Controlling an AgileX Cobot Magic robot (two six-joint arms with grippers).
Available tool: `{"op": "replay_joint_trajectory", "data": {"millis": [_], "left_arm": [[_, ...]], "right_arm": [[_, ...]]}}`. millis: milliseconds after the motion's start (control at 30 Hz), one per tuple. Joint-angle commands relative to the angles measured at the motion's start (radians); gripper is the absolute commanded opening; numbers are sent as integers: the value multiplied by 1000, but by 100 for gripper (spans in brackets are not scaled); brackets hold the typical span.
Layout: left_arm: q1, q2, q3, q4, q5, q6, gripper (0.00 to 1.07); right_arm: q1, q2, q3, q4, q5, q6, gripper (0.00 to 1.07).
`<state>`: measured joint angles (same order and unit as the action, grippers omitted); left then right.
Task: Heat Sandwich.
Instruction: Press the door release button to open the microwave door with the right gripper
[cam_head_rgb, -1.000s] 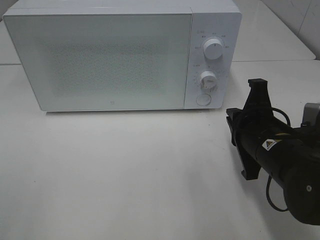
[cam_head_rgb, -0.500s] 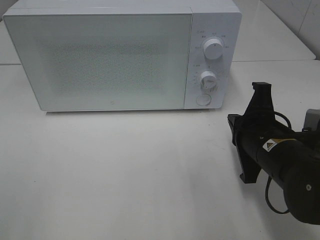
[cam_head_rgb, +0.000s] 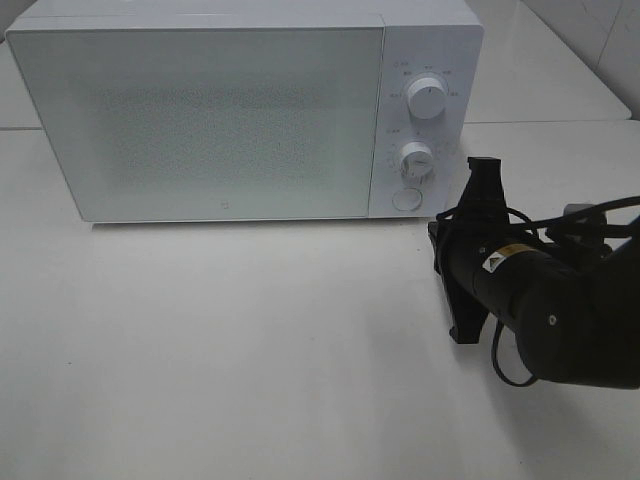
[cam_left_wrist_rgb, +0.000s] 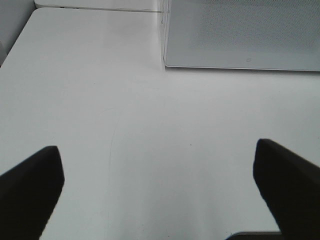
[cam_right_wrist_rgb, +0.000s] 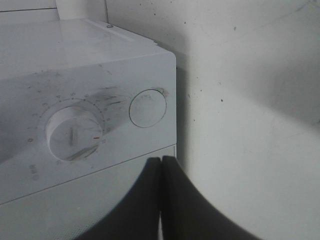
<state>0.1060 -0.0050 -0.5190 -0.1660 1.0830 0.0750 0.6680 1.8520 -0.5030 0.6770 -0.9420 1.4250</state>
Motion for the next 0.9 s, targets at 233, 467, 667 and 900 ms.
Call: {"op": "replay_joint_trajectory", "data": {"millis": [233,467,667,900], "left_arm": [[-1,-16,2,-3,-13,-5,98],[-1,-16,2,-3,-13,-5,98],[-1,-16,2,-3,-13,-5,98],[-1,-16,2,-3,-13,-5,98]], "right_arm": [[-61,73,-111,-71,54,5,0],[-111,138,-206,-112,86,5,0],[-130,175,-257,-124,112,4,0],[-162,229,-323,-136,143,1,0]]}}
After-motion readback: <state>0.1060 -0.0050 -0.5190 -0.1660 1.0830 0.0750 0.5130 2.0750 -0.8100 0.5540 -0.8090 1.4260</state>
